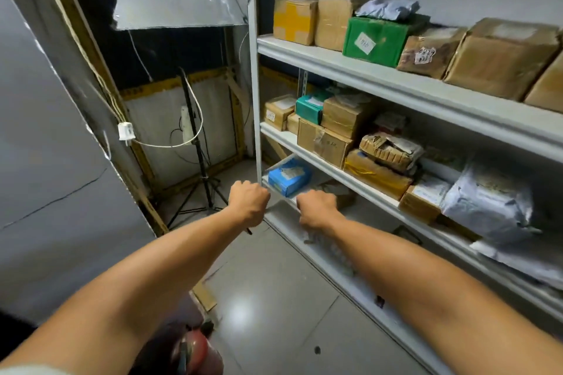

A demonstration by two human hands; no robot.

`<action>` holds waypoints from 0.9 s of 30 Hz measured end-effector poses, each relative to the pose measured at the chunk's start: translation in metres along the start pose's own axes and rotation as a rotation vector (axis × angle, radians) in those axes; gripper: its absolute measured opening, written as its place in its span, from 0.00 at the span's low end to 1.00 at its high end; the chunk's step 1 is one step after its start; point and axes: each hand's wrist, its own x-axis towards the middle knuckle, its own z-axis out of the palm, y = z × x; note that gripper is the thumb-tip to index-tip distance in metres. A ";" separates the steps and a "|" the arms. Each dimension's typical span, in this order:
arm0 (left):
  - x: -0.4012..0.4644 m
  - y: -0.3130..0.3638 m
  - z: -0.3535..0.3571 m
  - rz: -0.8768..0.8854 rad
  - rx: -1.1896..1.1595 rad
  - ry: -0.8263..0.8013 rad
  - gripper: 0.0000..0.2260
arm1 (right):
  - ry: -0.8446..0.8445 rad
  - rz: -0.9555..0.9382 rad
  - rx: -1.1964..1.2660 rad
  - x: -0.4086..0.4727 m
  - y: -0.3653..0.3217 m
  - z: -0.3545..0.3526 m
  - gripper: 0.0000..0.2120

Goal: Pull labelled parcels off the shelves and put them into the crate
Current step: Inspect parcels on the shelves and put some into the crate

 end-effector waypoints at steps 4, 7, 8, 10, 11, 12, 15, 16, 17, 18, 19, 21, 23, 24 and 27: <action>0.046 -0.013 0.010 0.099 -0.033 0.104 0.09 | -0.006 0.094 0.050 0.044 0.000 -0.006 0.15; 0.087 -0.022 0.019 0.134 -0.044 0.095 0.10 | -0.014 0.108 0.067 0.087 0.001 -0.011 0.17; 0.101 -0.025 0.021 0.133 -0.048 0.085 0.11 | -0.020 0.104 0.063 0.102 0.002 -0.014 0.16; 0.131 -0.035 0.027 0.135 -0.054 0.062 0.10 | -0.031 0.100 0.072 0.136 0.006 -0.019 0.16; 0.146 -0.041 0.030 0.137 -0.048 0.056 0.10 | -0.030 0.096 0.086 0.154 0.010 -0.021 0.16; 0.163 -0.048 0.033 0.135 -0.037 0.052 0.10 | -0.023 0.093 0.099 0.174 0.014 -0.022 0.16; 0.214 -0.071 0.036 0.101 -0.035 0.015 0.11 | -0.025 0.096 0.161 0.232 0.025 -0.023 0.14; 0.231 -0.079 0.037 0.076 -0.058 -0.015 0.12 | -0.030 0.106 0.186 0.249 0.028 -0.024 0.14; 0.247 -0.086 0.037 0.057 -0.087 -0.048 0.12 | -0.033 0.112 0.213 0.265 0.029 -0.023 0.13; 0.262 -0.093 0.038 0.034 -0.134 -0.072 0.13 | -0.033 0.113 0.242 0.280 0.030 -0.023 0.13; 0.277 -0.101 0.040 0.007 -0.196 -0.081 0.14 | -0.027 0.112 0.269 0.296 0.032 -0.023 0.13; 0.309 -0.115 0.044 -0.042 -0.315 -0.108 0.16 | -0.017 0.121 0.318 0.325 0.033 -0.025 0.13; 0.339 -0.126 0.048 -0.065 -0.407 -0.147 0.17 | -0.020 0.134 0.390 0.353 0.033 -0.022 0.15; 0.356 -0.131 0.051 -0.070 -0.441 -0.147 0.19 | -0.025 0.149 0.447 0.369 0.032 -0.020 0.16; 0.412 -0.148 0.057 -0.044 -0.563 -0.085 0.23 | -0.022 0.264 0.759 0.416 0.025 -0.018 0.23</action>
